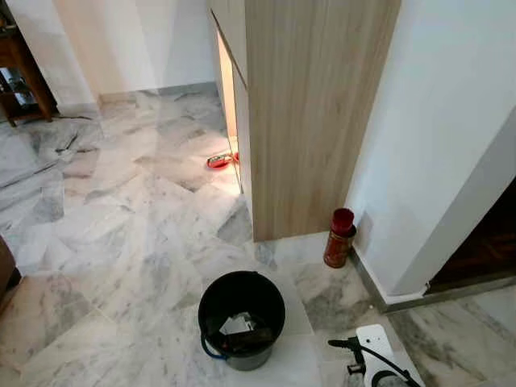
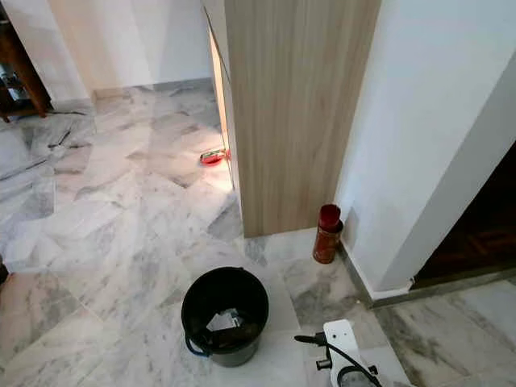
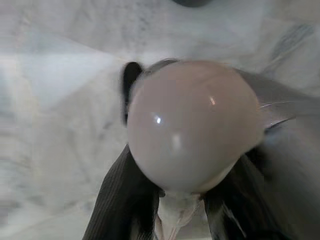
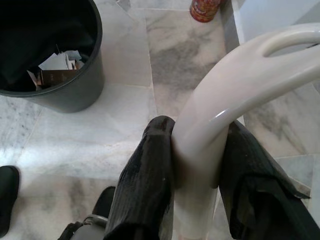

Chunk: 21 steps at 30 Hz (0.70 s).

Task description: Sweep floor

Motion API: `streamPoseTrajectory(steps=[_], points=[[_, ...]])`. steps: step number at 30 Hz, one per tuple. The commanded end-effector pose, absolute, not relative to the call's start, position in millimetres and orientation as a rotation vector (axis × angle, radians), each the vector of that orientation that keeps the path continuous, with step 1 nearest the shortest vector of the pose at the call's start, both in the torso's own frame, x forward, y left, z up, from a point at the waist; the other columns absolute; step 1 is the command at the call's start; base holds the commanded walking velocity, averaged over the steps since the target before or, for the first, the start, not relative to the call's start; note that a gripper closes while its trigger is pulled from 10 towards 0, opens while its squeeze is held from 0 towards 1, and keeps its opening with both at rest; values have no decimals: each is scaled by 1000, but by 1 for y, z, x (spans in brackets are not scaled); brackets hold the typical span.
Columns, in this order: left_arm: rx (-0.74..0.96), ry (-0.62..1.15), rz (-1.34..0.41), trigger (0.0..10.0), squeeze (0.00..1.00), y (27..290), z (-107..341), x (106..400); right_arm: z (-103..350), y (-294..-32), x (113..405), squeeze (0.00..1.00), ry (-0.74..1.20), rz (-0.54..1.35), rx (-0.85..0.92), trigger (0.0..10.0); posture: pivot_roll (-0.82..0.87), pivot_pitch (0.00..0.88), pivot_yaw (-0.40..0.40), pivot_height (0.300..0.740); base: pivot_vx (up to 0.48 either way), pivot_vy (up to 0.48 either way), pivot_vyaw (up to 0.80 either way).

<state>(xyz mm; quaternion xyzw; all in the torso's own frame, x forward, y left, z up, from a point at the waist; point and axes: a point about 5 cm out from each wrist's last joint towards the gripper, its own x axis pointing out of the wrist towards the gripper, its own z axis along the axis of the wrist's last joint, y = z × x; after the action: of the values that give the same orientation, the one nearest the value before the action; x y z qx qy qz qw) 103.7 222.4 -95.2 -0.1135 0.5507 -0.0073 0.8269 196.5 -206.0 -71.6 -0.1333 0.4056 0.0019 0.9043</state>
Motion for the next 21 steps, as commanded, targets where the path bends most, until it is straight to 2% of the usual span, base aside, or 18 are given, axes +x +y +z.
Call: streamPoseTrajectory(steps=[1, 7, 21], points=[[-146, 1275, 58, 10000, 0, 226, -105, 74, -73, -212, 194, 0, 864, -14, -291, 10000, 45, 0, -24, 740, 0, 0, 0], [-19, 1313, 151, 10000, 0, 245, -108, 48, -75, -220, 185, 0, 884, -38, -328, 10000, 52, 0, -30, 740, 0, 0, 0], [133, 1261, 401, 10000, 0, 270, -103, 39, -80, -248, 161, 0, 959, -70, -430, 10000, 47, 0, -41, 740, 0, 0, 0]])
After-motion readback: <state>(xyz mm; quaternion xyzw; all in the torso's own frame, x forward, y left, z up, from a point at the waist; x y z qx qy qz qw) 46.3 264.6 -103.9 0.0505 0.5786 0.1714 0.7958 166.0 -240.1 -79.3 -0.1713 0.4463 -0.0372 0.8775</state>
